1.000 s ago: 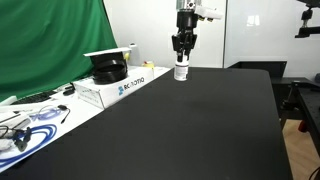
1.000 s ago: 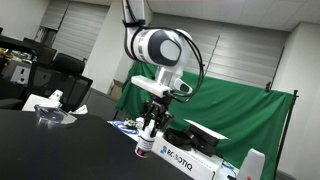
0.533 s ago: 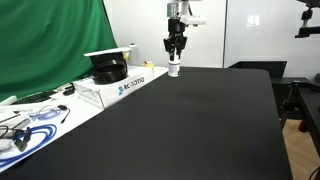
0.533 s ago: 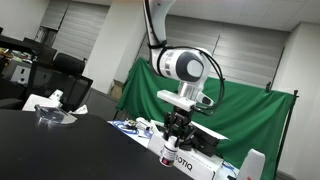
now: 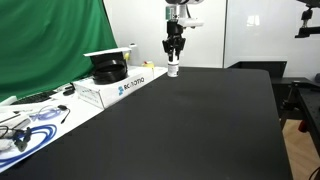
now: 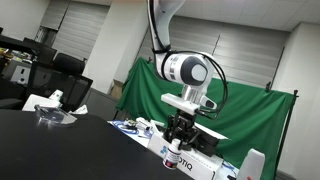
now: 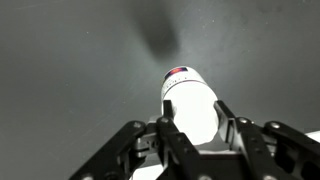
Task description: Move the bottle to the far right
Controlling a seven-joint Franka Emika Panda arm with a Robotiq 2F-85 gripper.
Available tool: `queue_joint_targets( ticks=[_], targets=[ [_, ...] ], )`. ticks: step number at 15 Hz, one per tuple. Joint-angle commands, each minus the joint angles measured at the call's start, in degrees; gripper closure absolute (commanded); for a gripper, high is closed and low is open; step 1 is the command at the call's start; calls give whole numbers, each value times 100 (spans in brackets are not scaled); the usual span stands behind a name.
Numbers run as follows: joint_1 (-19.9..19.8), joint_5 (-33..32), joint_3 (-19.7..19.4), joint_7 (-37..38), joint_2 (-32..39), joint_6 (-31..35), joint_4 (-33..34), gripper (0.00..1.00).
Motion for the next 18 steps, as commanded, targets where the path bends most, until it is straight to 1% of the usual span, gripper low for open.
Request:
queue_joint_targets(
  ticks=[1,2,4,7,9,13,15,18],
  targets=[
    [-62,-47,64,31,-3,-9,7,56],
    [-61,-47,65,31,-4,-9,7,81],
    [-83,-128,-28,161,331,-154,566,81],
    [-251,-57,-62,191,771,-441,1352,81],
    [-325,-147,-134,253,1092,-663,1885,81],
    [-301,-673,-468,505,1794,-1026,2836,81],
    [-429,-649,-440,505,2081,-955,3136,81],
    [-677,-360,-254,399,2392,-774,3343,81]
  ],
)
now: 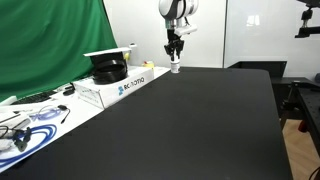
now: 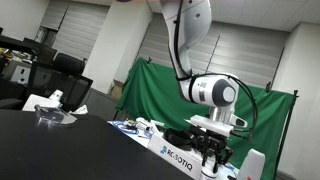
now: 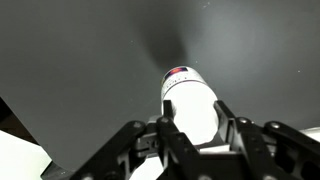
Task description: Move the bottle to the far right
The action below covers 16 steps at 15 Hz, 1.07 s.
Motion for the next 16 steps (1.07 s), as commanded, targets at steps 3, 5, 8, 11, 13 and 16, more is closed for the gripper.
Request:
queue_joint_targets(
  ticks=[3,5,8,11,13,16],
  targets=[
    [-374,242,270,78,669,63,665,81],
    [-413,251,293,82,816,30,756,81],
    [-447,271,317,85,970,5,865,81],
    [-442,251,306,112,1071,-30,971,81],
    [-419,228,292,127,1068,-85,1022,30],
    [-396,254,324,141,879,-294,1032,12]
  ],
)
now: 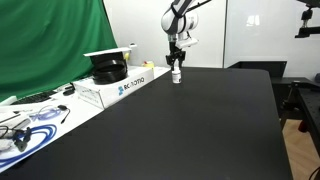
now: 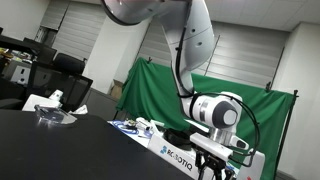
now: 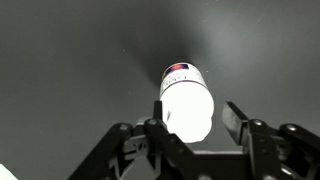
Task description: Move the bottle to the far right
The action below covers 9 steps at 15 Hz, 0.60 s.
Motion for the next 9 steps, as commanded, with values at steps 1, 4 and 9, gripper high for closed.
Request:
queue_joint_targets(
  ticks=[1,4,9],
  targets=[
    [1,15,83,155,-212,-444,234,4],
    [54,32,154,119,-686,-655,87,0],
    [116,-16,164,2,-976,-833,125,0]
  ],
)
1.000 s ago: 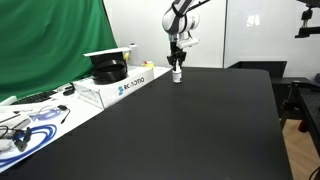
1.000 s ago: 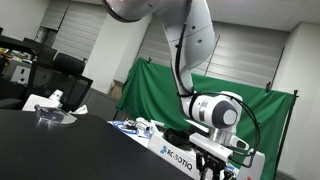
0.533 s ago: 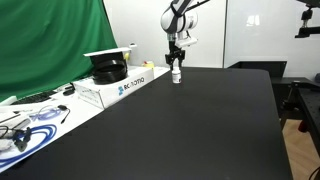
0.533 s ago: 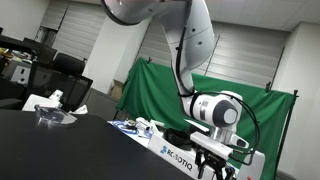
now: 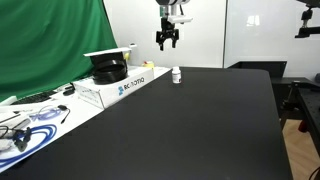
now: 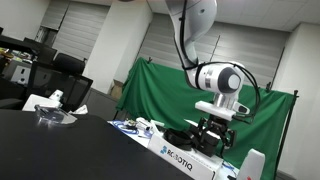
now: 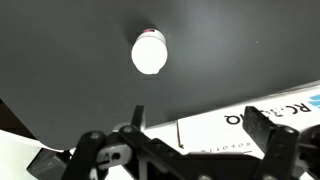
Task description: Move the bottle to the far right
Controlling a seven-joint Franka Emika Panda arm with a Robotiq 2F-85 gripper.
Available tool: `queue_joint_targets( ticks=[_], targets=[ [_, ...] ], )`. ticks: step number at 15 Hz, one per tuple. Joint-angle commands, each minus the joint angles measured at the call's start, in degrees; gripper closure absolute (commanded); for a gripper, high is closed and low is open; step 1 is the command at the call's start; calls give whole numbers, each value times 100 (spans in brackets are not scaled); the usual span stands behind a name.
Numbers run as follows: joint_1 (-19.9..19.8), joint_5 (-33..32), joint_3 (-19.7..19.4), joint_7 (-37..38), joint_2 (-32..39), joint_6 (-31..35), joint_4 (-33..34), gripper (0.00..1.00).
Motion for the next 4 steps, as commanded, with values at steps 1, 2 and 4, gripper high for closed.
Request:
queue_joint_targets(
  ticks=[1,2,4],
  targets=[
    [8,-14,18,1,-142,-135,-56,1],
    [29,-12,16,-1,-263,-195,-146,1],
    [47,-10,14,-1,-355,-198,-278,0]
  ],
)
